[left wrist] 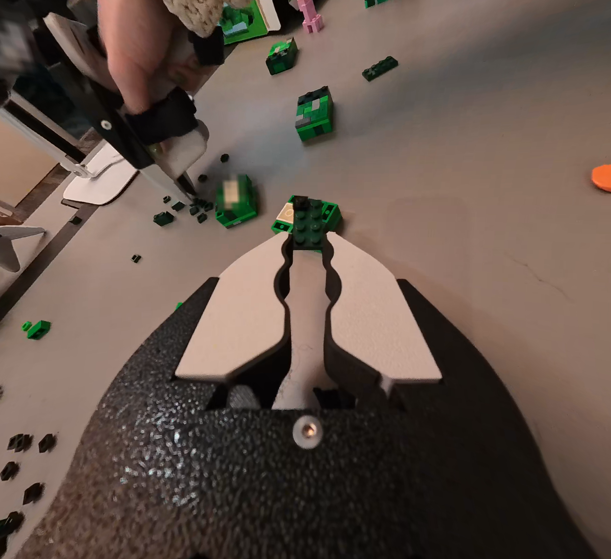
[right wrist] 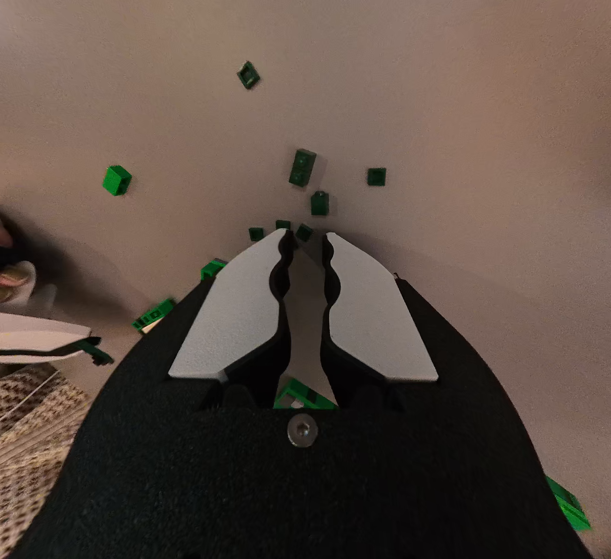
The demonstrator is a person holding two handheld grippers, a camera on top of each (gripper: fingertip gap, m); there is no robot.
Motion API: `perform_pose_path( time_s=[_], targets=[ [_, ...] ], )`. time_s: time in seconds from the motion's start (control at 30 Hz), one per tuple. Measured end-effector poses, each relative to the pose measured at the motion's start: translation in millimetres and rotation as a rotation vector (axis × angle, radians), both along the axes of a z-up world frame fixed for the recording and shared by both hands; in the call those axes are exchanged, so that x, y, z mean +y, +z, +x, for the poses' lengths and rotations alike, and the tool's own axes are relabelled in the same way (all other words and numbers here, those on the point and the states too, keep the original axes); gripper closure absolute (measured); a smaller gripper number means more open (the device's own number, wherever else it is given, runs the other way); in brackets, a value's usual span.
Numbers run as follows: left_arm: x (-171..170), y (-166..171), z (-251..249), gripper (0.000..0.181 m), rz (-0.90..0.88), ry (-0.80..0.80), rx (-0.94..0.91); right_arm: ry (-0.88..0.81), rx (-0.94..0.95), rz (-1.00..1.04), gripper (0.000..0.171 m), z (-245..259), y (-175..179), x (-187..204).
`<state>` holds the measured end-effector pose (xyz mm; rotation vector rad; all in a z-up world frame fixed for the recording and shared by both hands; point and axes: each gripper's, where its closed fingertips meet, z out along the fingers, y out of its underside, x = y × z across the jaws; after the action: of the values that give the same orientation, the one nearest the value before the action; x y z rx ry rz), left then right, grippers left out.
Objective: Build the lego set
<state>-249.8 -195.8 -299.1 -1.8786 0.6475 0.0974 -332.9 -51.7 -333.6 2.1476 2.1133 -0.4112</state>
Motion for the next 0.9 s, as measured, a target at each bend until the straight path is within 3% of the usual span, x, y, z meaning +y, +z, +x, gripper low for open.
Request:
perform_pose_path(
  time_s=[0.33, 0.57, 0.77, 0.9],
  targets=[
    [-0.1, -1.8, 0.4, 0.165, -0.007, -0.001, 0.011, 0.072, 0.012, 0.117, 0.164, -0.8, -2.7, -2.8],
    [-0.5, -1.3, 0.4, 0.165, -0.005, -0.002, 0.008, 0.121, 0.163, 0.122, 0.168, 6.0, 19.0, 2.6],
    [-0.9, 2.6, 3.3, 0.165, 0.015, -0.008, 0.005, 0.139, 0.301, -0.037, 0.169, 75.8, 48.4, -15.7],
    [3.7, 18.5, 26.6, 0.165, 0.075, -0.027, -0.060, 0.206, 0.343, -0.129, 0.168, 147.5, 46.6, -47.8]
  ],
)
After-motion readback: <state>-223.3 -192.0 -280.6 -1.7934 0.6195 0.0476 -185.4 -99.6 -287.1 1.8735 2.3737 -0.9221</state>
